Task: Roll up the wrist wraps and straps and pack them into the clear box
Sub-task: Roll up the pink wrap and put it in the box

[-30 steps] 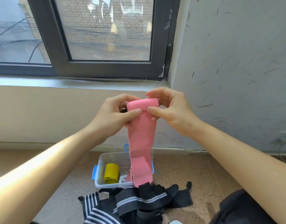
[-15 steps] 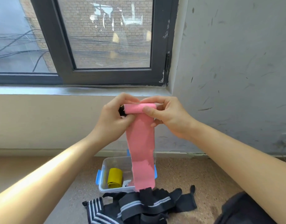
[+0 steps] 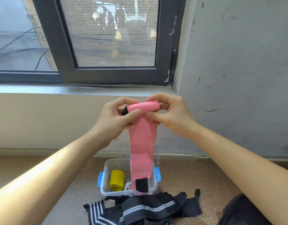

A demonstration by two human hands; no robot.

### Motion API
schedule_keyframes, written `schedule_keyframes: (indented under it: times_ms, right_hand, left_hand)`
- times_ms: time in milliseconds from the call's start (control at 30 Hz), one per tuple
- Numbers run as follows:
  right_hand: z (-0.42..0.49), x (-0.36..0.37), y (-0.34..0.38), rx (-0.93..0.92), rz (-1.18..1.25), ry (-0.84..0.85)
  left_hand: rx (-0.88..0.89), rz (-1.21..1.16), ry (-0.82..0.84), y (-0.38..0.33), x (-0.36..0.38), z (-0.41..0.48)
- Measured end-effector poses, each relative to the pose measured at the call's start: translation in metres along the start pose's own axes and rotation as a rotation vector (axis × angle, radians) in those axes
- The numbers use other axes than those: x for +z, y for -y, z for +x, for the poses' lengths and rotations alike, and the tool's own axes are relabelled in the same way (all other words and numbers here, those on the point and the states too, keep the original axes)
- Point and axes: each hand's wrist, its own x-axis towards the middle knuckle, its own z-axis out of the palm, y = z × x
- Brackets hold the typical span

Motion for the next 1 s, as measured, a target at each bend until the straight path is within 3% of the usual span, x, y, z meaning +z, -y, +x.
schedule_keyframes:
  times_ms: [167, 333, 433, 633, 867, 1000]
  right_hand:
    - [0.009, 0.0, 0.006, 0.305, 0.282, 0.307]
    - [0.012, 0.01, 0.005, 0.325, 0.333, 0.276]
    - [0.011, 0.012, 0.003, 0.289, 0.32, 0.196]
    - [0.011, 0.014, -0.006, 0.189, 0.273, 0.091]
    - [0.012, 0.017, -0.016, -0.052, 0.163, 0.001]
    - [0.012, 0.012, -0.016, 0.124, 0.156, 0.065]
  left_hand:
    - [0.233, 0.071, -0.027, 0.003, -0.01, 0.005]
    - [0.346, 0.138, -0.013, 0.013, -0.017, 0.007]
    - [0.253, 0.158, 0.051, 0.013, -0.02, 0.007]
    - [-0.187, -0.003, 0.177, 0.011, -0.02, 0.003]
    - [-0.131, -0.089, 0.043, 0.012, -0.011, 0.012]
    - [-0.082, -0.109, 0.019, 0.014, -0.012, 0.015]
